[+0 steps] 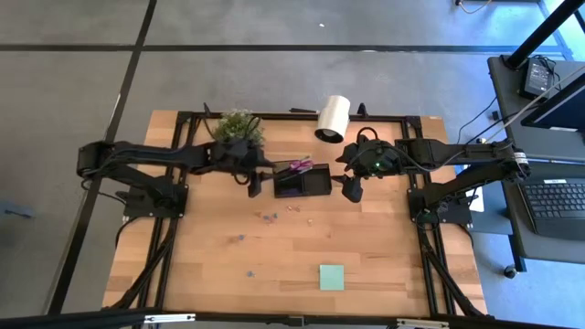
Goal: Pick and place office supplies into organizer
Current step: Put the blue sticky notes into the black desk organizer
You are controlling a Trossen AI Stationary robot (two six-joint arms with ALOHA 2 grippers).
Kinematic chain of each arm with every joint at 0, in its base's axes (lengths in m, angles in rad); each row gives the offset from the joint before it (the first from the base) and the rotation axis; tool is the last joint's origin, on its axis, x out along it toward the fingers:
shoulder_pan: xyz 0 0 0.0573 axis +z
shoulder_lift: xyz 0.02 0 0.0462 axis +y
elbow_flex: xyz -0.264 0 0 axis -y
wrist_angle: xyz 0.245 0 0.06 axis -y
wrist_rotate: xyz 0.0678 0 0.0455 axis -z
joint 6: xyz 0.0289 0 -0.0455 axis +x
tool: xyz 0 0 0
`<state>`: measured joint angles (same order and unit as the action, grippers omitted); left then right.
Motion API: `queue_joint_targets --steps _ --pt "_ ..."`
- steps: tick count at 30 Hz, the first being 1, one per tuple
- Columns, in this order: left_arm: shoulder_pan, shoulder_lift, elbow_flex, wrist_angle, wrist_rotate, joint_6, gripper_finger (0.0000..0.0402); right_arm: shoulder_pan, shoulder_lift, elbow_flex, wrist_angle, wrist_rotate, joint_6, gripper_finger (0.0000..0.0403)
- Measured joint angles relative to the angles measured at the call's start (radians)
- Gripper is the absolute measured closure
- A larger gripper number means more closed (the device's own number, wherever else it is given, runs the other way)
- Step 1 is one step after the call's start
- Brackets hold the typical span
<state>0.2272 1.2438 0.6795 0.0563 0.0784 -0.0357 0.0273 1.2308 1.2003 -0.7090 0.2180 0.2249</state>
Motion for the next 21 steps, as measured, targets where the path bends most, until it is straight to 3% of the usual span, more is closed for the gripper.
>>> queue_joint_targets --steps 9,16,18,21 --pt "-0.085 -0.057 0.064 0.089 0.121 -0.011 0.0244 0.0 0.0 0.0 0.0 0.0 -0.011 0.0126" --pt "-0.182 -0.061 0.103 0.113 0.214 -0.197 0.0252 0.0 0.0 0.0 -0.003 0.0 -0.024 0.0126" --pt "-0.235 -0.061 0.108 0.115 0.208 -0.199 0.0256 0.0 0.0 0.0 -0.009 -0.001 -0.018 0.0126" --pt "-0.329 -0.055 0.108 0.129 0.107 -0.191 0.0262 0.0 0.0 0.0 -0.037 -0.018 0.016 0.0126"
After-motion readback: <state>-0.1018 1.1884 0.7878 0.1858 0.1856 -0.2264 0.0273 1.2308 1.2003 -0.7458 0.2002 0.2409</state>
